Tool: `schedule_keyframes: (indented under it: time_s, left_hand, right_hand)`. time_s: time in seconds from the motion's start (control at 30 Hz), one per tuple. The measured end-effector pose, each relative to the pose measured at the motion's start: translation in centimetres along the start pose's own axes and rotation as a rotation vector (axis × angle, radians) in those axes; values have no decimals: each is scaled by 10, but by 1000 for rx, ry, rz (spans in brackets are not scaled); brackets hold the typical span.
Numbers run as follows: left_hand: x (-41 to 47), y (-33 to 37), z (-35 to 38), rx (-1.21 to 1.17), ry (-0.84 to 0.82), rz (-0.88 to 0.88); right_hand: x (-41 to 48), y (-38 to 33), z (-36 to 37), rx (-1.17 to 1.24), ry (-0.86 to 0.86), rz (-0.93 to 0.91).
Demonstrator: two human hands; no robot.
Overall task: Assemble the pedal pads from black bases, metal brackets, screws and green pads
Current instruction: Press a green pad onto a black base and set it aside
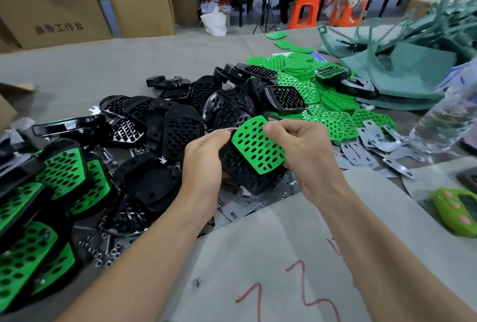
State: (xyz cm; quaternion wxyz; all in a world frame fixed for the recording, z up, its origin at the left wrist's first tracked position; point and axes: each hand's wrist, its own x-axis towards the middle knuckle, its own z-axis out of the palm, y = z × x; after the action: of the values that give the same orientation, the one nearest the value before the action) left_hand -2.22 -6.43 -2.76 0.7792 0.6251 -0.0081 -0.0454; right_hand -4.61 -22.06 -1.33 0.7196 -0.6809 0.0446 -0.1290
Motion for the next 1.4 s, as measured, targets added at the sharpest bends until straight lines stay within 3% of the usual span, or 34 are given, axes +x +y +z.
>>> schedule_keyframes:
  time_s: [0.1,0.23,0.33,0.47,0.6,0.7,0.77,0.83,0.97,1.07,1.17,1.3,1.4]
  left_hand:
    - [-1,1,2,-67,4,-9]
    - [2,0,1,-110,61,-51]
    - [3,-1,-1,-179,66,-89]
    - [4,-2,-2,-178,25,-70]
    - [8,-3,-4,-208,28,-33]
    - [8,-3,-4,-248,24,-20]
    - [9,-2,-3,-272,43,-15]
    - [8,-1,-3,-290,70,-7]
    - [8,0,-2,-313,112,-24]
    - [7,1,-1,-292,114,-21]
    - [6,2,-1,-301,121,-21]
    - [7,2,-1,-363,149,-44]
    - [5,1,0,-382,127,-47]
  right_hand:
    - [0,-1,-5,68,-30,44]
    - [8,-7,-17,321,96,214]
    - [10,-11,-24,339,46,226]
    - [7,-12,-24,300,-13,188]
    - [7,-10,-23,237,78,106]
    - [6,-9,-25,-71,187,-98]
    - [5,-11,-26,-217,168,-157]
    - [5,-14,-27,-232,122,-103]
    - [1,-20,-22,14,115,33]
    - [-9,-20,-4,125,-25,96]
    - [-17,-13,16,-21,-67,131]
    - [-20,-6,23,-281,43,109]
    - [-21,-7,23,-317,112,132]
